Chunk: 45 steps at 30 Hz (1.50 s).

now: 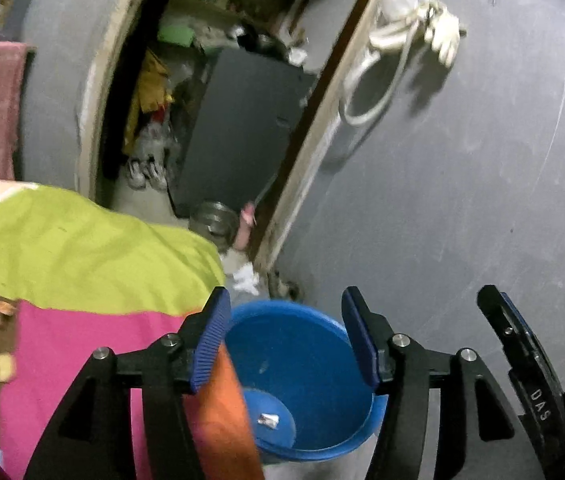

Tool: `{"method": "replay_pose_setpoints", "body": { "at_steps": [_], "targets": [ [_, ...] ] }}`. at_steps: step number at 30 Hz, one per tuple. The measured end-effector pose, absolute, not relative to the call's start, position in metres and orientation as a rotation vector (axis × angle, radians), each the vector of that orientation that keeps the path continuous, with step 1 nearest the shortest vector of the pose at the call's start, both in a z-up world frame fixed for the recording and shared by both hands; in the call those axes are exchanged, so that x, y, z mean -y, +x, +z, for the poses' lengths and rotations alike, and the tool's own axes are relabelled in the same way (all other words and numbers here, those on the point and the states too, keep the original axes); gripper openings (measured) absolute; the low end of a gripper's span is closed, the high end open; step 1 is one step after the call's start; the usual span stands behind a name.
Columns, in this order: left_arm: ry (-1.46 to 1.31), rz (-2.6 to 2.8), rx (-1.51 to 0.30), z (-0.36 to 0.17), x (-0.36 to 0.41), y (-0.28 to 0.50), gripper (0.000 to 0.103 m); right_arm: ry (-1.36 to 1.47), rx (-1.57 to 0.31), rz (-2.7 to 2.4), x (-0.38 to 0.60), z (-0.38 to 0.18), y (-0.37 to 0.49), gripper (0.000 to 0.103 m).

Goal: Collect trash
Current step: 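Carry the tan paper scrap with the left tool over the blue bucket and release, then bring both tools back over the trash pile on the blanket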

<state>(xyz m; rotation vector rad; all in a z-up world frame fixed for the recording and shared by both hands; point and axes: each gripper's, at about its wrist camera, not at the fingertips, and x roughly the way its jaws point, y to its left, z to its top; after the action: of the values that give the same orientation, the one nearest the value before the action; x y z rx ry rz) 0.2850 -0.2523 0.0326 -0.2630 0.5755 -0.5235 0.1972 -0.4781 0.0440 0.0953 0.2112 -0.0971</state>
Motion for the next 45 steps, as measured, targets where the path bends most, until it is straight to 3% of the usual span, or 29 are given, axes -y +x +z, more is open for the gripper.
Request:
{"method": "replay_pose_setpoints", "body": {
  "at_steps": [2, 4, 5, 8, 10, 13, 29, 45],
  "targets": [
    [-0.264, -0.503, -0.531, 0.047, 0.233, 0.274, 0.059, 0.096, -0.179, -0.081, 0.469, 0.057, 0.189, 0.053],
    [-0.272, -0.468, -0.471, 0.059, 0.210, 0.262, 0.077, 0.098, -0.140, -0.062, 0.458, 0.068, 0.182, 0.072],
    [-0.278, -0.447, -0.435, 0.066, 0.197, 0.254, 0.080, 0.098, -0.117, -0.049, 0.451, 0.073, 0.178, 0.077],
    [-0.265, -0.401, -0.376, 0.083, 0.164, 0.239, 0.085, 0.090, -0.076, -0.008, 0.428, 0.087, 0.170, 0.082],
    [-0.256, -0.365, -0.340, 0.090, 0.142, 0.226, 0.101, 0.097, -0.057, 0.026, 0.413, 0.093, 0.166, 0.090],
    [-0.267, -0.319, -0.291, 0.097, 0.108, 0.207, 0.101, 0.108, -0.027, 0.069, 0.390, 0.097, 0.158, 0.103],
    [-0.143, -0.006, -0.219, 0.057, -0.026, 0.142, 0.101, 0.067, 0.022, 0.288, 0.261, 0.081, 0.148, 0.103],
    [-0.240, -0.056, -0.454, -0.002, -0.049, 0.159, 0.101, -0.041, -0.179, 0.366, 0.216, 0.034, 0.193, 0.103]
  ]
}}
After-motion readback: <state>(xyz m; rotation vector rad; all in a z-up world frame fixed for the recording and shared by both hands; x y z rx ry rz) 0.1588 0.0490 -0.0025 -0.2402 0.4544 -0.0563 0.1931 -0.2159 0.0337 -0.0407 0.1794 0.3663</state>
